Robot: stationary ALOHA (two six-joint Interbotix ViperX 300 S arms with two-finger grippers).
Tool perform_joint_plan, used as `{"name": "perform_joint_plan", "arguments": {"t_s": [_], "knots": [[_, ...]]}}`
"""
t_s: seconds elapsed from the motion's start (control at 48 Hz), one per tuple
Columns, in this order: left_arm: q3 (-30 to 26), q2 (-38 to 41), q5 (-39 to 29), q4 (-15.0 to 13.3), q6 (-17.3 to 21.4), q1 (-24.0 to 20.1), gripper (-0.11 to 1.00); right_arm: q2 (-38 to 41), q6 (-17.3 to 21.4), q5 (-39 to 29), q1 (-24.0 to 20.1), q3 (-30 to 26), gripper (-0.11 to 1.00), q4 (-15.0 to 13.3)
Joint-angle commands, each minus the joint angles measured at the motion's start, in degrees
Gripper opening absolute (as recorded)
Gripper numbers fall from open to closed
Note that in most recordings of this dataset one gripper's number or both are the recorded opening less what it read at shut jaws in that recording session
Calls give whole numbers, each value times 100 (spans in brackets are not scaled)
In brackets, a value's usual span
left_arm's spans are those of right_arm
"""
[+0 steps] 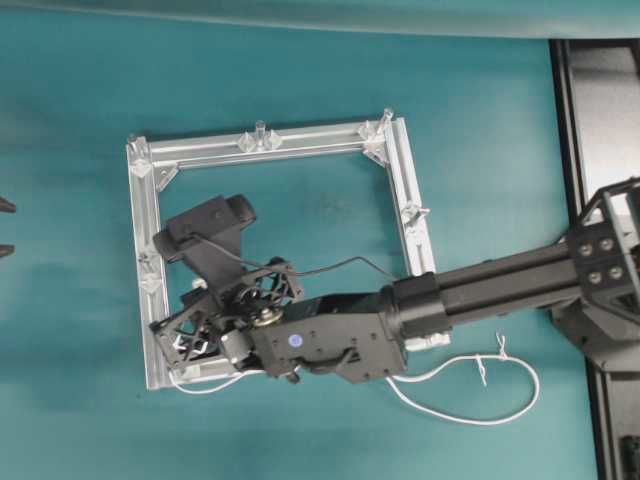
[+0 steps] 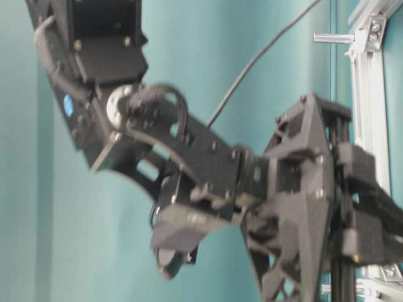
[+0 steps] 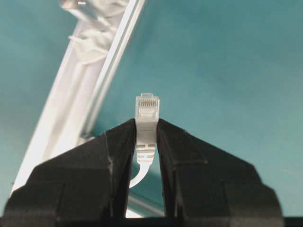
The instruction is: Move the cable alternately left and right between 8 pins so it hooks onto each one.
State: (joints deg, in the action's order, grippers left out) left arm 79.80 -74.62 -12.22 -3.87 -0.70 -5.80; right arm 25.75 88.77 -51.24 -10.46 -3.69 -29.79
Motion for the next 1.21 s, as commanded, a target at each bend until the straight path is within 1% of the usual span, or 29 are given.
{"name": "perform_joint_plan", "arguments": {"t_s": [0.0, 0.125, 0.229, 0.291, 0.396, 0.604, 0.687, 0.77, 0.979, 1.083, 1.187], "knots": [[-79, 79, 44, 18, 9, 0, 70, -255, -18, 264, 237, 35, 16, -18], [-88, 79, 44, 18, 9, 9, 70, -114, -149, 932, 677, -44, 16, 0], [-88, 79, 44, 18, 9, 0, 70, 88, -369, 1204, 940, -281, 16, 62], [-88, 79, 44, 18, 9, 0, 70, 211, -563, 1195, 1037, -492, 16, 123], [-79, 79, 44, 18, 9, 9, 70, 431, -1002, 1081, 1125, -905, 16, 264], [-79, 79, 53, 18, 18, 9, 70, 1063, -2092, 703, 1204, -1960, 16, 809], [-79, 79, 53, 18, 18, 9, 70, 1292, -2417, 624, 1222, -2355, 16, 984], [-79, 79, 53, 18, 18, 9, 70, 1459, -2672, 501, 1222, -2716, 16, 1072], [-97, 79, 44, 18, 18, 9, 70, 1819, -3067, 352, 1310, -3463, 16, 1230], [-97, 70, 26, 18, 18, 18, 70, 1960, -3164, 316, 1433, -3797, 16, 1239], [-97, 79, 26, 18, 18, 18, 70, 2083, -3182, 299, 1591, -4043, 16, 1230]]}}
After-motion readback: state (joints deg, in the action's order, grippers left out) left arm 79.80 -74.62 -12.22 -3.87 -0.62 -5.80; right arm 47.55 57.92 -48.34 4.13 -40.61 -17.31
